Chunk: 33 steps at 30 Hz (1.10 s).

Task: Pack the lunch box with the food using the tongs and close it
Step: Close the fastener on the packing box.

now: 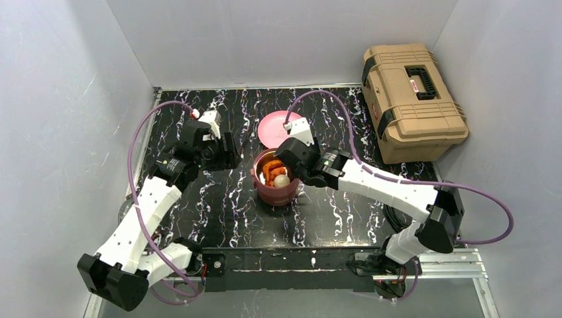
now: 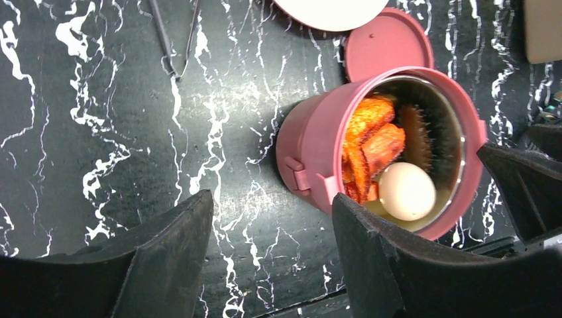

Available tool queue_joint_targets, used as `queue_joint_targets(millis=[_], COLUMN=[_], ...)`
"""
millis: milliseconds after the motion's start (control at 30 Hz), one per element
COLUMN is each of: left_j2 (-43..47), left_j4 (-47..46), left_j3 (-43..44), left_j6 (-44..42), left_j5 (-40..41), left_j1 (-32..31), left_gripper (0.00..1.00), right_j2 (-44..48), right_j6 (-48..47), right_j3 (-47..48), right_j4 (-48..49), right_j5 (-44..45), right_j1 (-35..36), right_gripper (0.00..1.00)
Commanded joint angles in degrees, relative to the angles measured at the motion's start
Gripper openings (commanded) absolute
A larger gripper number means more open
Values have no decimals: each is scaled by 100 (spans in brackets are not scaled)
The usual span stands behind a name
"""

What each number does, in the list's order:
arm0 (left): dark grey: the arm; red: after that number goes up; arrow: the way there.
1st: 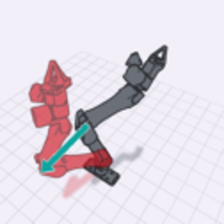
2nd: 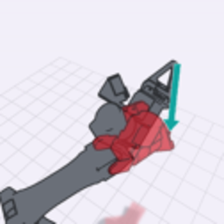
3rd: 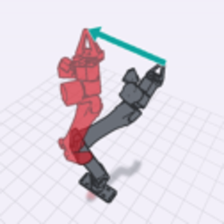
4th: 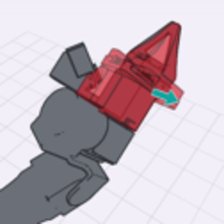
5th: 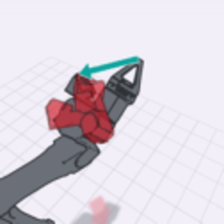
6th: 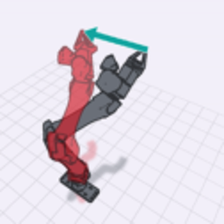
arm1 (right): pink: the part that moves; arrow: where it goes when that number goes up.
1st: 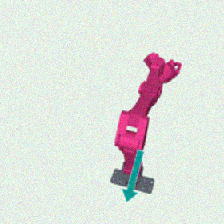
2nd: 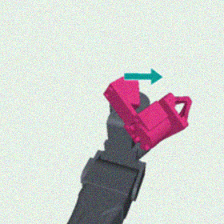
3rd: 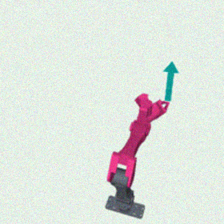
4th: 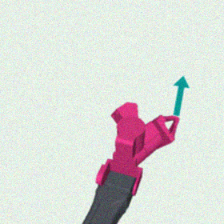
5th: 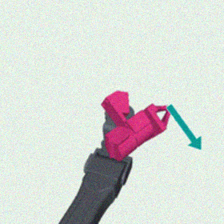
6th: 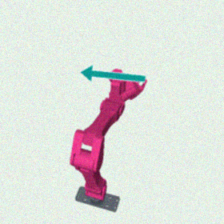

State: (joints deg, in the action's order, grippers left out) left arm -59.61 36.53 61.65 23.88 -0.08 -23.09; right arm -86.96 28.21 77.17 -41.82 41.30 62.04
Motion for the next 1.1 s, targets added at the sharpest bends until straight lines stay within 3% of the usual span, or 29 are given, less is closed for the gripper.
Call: queue_joint_targets(millis=[0,200,467,600,833,1067], left_j2=[146,-270,-991,-1269,-1788,-2084], left_j4=[205,212,-289,-691,-964,-1118], left_j3=[502,1112,1280,1170,1036,990], left_j6=[-310,-372,41,246,447,510], left_j5=[-440,-242,-491,-822,-1259,-1504], left_j1=[-113,-1191,-2154,-2279,-2287,-2285], left_gripper=[63,61,59,57,51,46], right_j2=[504,868,1320,1262,1236,1278], right_j6=[-64,-194,-320,-219,-155,-136], right_j3=[295,18,-1228,-1625,-1707,-1928], right_j4=[-258,-396,417,948,1150,1648], right_j5=[477,368,-1059,-1935,-2056,-2936], right_j1=[4,-617,-1503,-1528,-1655,-1953], right_gripper=[58,55,52,49,47,44])
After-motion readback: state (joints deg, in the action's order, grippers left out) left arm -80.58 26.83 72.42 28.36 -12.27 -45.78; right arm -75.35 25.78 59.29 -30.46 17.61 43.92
